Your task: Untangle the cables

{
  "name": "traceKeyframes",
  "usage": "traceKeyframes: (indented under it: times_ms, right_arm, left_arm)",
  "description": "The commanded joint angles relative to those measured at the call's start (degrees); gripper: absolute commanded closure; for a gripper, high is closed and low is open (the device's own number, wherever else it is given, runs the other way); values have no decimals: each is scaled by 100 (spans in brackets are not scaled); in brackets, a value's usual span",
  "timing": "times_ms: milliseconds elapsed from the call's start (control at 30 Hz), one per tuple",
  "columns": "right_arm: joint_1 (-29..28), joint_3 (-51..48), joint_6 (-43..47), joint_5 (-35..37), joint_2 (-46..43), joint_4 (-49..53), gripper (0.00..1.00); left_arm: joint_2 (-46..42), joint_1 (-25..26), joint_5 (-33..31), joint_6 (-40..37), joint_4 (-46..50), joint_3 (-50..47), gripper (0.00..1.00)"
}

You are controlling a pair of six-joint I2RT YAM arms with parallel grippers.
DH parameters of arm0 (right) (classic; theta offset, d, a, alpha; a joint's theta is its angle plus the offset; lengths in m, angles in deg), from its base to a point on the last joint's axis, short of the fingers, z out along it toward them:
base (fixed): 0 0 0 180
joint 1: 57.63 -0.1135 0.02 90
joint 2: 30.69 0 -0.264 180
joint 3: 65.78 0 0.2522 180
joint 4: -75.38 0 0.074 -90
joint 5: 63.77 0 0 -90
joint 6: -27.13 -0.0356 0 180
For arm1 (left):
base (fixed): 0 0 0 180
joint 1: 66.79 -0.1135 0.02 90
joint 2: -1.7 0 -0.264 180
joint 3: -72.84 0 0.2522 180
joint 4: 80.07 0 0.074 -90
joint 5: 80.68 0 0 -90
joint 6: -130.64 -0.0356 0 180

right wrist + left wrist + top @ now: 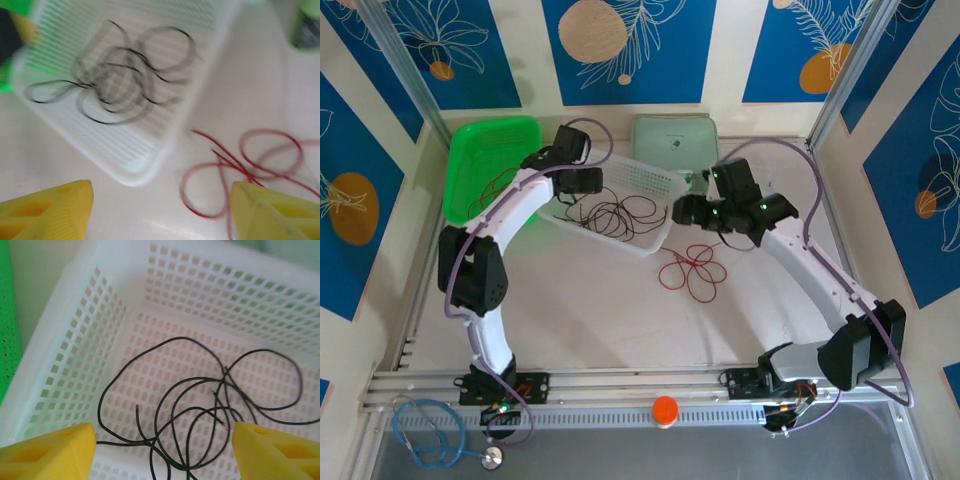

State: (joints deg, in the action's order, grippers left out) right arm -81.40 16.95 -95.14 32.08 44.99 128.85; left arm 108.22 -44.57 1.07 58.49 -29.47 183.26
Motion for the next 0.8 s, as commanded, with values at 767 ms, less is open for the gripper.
traceKeyframes:
  times_ms: [767]
  right_arm:
    - [435,-2294,-888,373,899,-988,65]
  left_arm:
    - [-2502,1751,403,9,-44,-1109,22]
